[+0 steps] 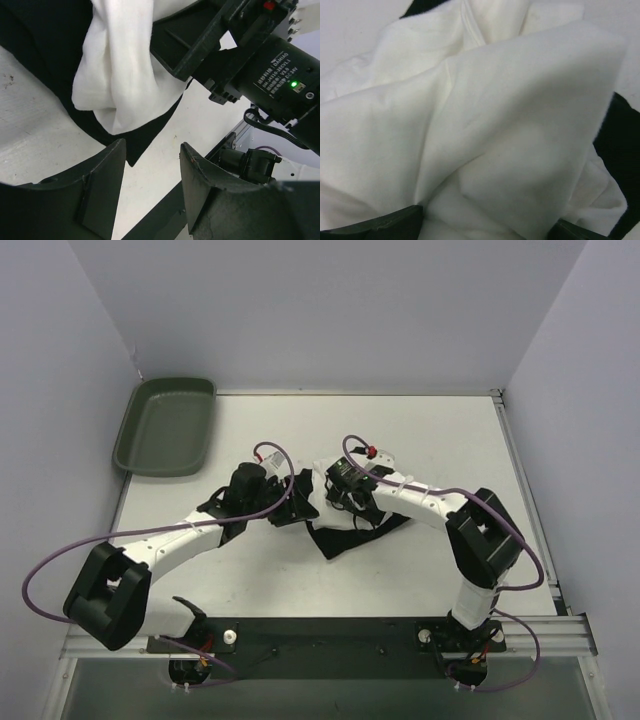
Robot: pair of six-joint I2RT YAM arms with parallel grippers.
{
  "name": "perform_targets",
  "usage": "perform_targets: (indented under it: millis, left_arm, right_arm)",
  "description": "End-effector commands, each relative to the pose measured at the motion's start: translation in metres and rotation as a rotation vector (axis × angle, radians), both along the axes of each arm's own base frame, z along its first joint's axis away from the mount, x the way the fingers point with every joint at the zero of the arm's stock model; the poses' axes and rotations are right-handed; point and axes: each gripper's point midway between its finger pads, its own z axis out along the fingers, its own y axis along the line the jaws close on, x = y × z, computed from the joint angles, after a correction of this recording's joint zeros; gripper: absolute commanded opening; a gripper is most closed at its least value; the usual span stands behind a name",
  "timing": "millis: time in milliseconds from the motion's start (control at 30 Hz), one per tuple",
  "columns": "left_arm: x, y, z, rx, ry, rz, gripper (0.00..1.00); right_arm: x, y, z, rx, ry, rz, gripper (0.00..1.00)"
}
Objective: Fold and stack the t-shirts
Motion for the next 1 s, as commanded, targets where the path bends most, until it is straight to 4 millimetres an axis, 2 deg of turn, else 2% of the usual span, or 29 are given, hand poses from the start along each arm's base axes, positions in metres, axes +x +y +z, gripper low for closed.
perform_targets:
  millis: [0,33,67,100,133,233,333,433,467,500,533,600,700,733,800,967]
  left_arm:
    - [0.003,-0.004,0.050,-0.064,-0.114,-0.028,0.57]
    - [0.003,-0.004,0.055,-0.068,-0.121,-0.028,0.57]
    - [0.005,-0.004,0.064,-0.077,-0.144,-0.029,0.57]
    - [0.002,-0.001,0.066,-0.066,-0.138,-0.025,0.57]
    - [0.001,0.000,0.068,-0.059,-0.129,-0.024,0.57]
    - [0.000,0.003,0.080,-0.042,-0.147,-0.024,0.57]
    - [0.000,0.006,0.082,-0.025,-0.148,-0.021,0.57]
    - [-0.003,0.007,0.078,-0.016,-0.137,-0.020,0.58]
    - [-0.004,0.008,0.076,-0.014,-0.129,-0.017,0.59]
    - [-0.003,0.008,0.075,-0.015,-0.129,-0.007,0.59]
    - [-0.005,0.009,0.071,-0.013,-0.122,-0.006,0.59]
    - [-0.005,0.008,0.065,-0.008,-0.115,0.004,0.60]
    - [-0.008,0.005,0.057,-0.002,-0.116,0.013,0.60]
    - [-0.009,0.005,0.054,-0.002,-0.109,0.018,0.60]
    - [-0.011,-0.002,0.051,-0.006,-0.112,0.002,0.60]
    - [-0.016,-0.013,0.037,0.011,-0.092,-0.011,0.60]
  right_arm:
    - [-0.013,-0.016,0.059,-0.117,-0.038,0.072,0.98]
    - [-0.012,-0.016,0.082,-0.123,-0.064,0.087,0.98]
    - [-0.010,-0.021,0.095,-0.164,-0.096,0.103,0.98]
    - [-0.010,-0.024,0.105,-0.196,-0.107,0.129,0.98]
    - [-0.012,-0.027,0.124,-0.212,-0.126,0.143,0.98]
    - [-0.013,-0.042,0.149,-0.284,-0.162,0.189,0.98]
    - [-0.010,-0.065,0.163,-0.365,-0.183,0.213,0.98]
    - [-0.003,-0.085,0.164,-0.374,-0.189,0.192,0.97]
    - [0.002,-0.103,0.156,-0.392,-0.161,0.176,0.95]
    - [0.002,-0.102,0.149,-0.353,-0.141,0.197,0.89]
    - [0.010,-0.104,0.152,-0.322,-0.173,0.186,0.87]
    - [0.018,-0.120,0.140,-0.318,-0.163,0.167,0.83]
    - [0.031,-0.123,0.125,-0.257,-0.150,0.169,0.79]
    - [0.037,-0.115,0.121,-0.216,-0.160,0.184,0.79]
    - [0.046,-0.112,0.116,-0.179,-0.167,0.185,0.79]
    - [0.054,-0.097,0.099,-0.109,-0.160,0.200,0.79]
